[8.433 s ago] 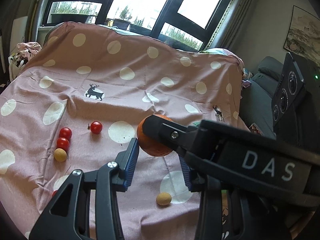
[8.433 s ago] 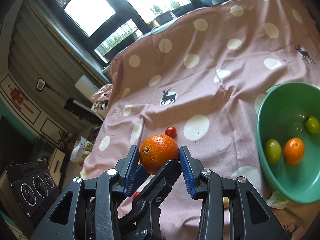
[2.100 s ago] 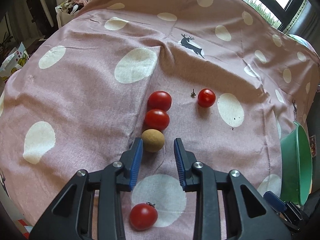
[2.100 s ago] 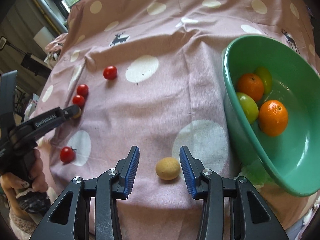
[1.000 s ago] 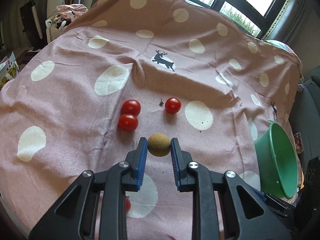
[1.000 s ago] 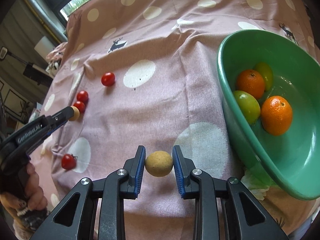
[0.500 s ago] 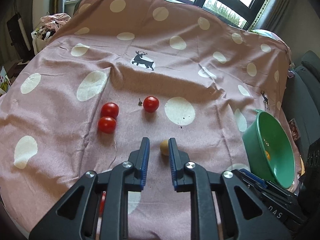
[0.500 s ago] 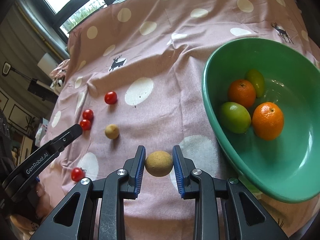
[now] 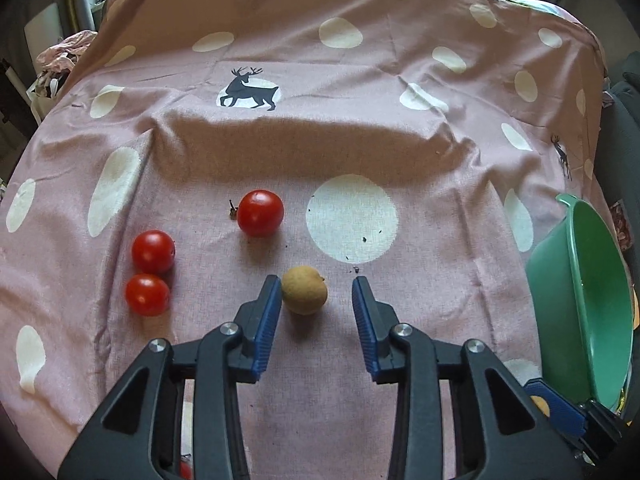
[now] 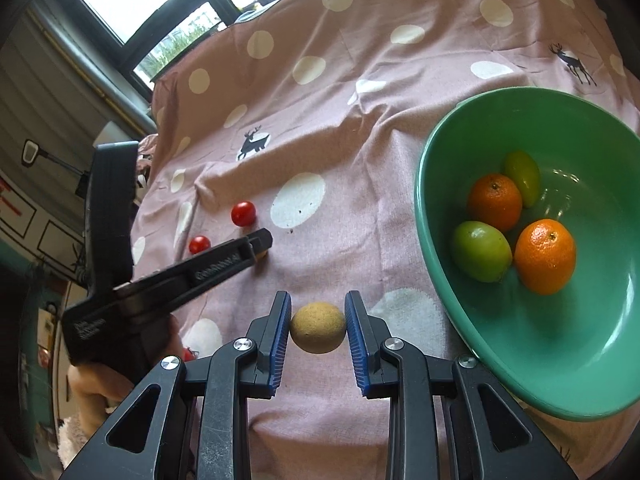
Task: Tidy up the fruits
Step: 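Lift the tan fruit with the right gripper and carry it over the bowl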
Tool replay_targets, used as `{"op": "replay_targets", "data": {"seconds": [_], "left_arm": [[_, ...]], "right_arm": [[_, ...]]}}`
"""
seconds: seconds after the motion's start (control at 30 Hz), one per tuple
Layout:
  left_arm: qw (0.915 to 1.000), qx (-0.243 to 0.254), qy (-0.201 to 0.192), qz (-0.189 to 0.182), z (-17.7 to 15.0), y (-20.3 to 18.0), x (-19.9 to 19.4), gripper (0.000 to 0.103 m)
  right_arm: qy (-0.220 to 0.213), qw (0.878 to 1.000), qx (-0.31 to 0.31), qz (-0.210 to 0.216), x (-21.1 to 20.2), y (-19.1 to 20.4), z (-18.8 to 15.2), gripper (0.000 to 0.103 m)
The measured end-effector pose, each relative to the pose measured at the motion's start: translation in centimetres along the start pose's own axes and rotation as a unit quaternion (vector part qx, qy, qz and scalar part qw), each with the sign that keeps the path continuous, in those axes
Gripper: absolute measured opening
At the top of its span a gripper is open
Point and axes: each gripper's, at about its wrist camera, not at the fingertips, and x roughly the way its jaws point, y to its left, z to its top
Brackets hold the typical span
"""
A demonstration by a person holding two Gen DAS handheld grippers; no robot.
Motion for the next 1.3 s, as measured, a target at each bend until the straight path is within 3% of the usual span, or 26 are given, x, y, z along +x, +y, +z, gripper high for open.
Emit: {"op": "replay_targets", "data": {"seconds": [0.1,0.37,0.5,0.7,0.97,1.3], "left_arm": [[0.9999,-0.015,0.006,-0.003,-0.1,0.8,0.6,0.025],[0.9993,-0.023,-0.007,-0.028,-0.4,0.7,-0.1,0.025],[0.9972,-0.011,-0.057,-0.048,-0.7,-0.3,-3.8,0.025],[0.9866,0.008,-0.127,-0.102,-1.9,-2.3,-9.7,0.025],[0.9719,0.064,-0.166,-0.155,-3.9,-6.2,-13.5,0.025],[0.9576,0.135,-0.146,-0.209,-6.3,-11.3,-12.6,0.025]], "right_arm": [[0.000,1.000,-0.002,-0.002,0.0,0.1,-0.1,0.029],[-0.003,1.000,0.005,0.003,-0.1,-0.2,-0.2,0.029],[-0.021,1.000,0.010,0.017,-1.3,-0.3,-0.2,0.029],[-0.089,0.995,0.028,0.031,-5.1,-1.2,0.0,0.029],[-0.156,0.982,0.103,-0.037,-8.5,-5.1,0.0,0.029],[-0.191,0.958,0.177,-0.121,-10.6,-9.1,-0.5,0.029]]}}
